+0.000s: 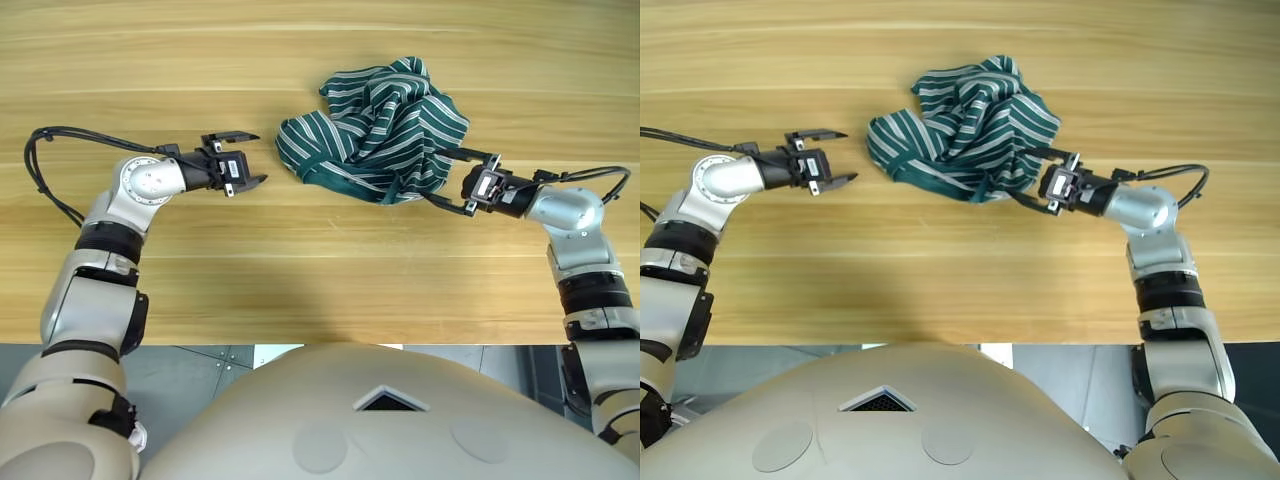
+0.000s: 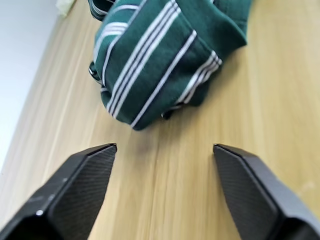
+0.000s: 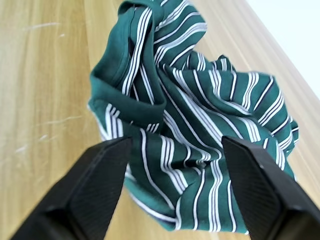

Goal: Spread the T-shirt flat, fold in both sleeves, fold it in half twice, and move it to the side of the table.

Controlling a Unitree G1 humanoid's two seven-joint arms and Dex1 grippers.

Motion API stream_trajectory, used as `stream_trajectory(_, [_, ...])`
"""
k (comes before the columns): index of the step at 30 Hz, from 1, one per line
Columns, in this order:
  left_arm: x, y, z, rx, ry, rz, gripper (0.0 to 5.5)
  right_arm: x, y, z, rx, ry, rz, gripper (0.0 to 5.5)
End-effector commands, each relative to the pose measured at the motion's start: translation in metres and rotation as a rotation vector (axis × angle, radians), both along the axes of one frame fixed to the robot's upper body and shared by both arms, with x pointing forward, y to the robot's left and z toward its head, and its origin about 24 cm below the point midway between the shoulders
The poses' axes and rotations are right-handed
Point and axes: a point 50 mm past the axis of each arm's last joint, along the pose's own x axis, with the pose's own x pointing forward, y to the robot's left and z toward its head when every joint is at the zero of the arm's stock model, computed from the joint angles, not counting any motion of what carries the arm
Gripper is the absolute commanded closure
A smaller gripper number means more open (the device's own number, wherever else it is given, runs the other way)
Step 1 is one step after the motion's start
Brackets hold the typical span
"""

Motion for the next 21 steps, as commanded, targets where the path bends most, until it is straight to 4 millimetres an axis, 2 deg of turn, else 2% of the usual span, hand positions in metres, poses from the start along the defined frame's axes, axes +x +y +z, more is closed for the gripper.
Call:
stream_trajectory(1, [0.0,-0.011,-0.01,0.02,-0.02,-0.014,1.64,-0.006,0.004,-0.003,-0.026,0.014,0.027,2.21])
stream_trajectory(7, [-0.005,-0.023,-0.014,-0.013,-0.048,-0.076,1.64,-0.005,0.007,-0.005,-0.031,0.015,0.028,2.21])
stream_trajectory(14, [-0.007,-0.025,-0.016,-0.024,-0.038,-0.096,2.82,-0.005,0.006,-0.012,-0.052,0.045,0.027,2.21])
stream_trajectory(21, [-0.004,-0.024,-0.016,-0.024,-0.035,-0.073,3.85,-0.005,0.003,-0.017,-0.079,0.07,0.018,3.35])
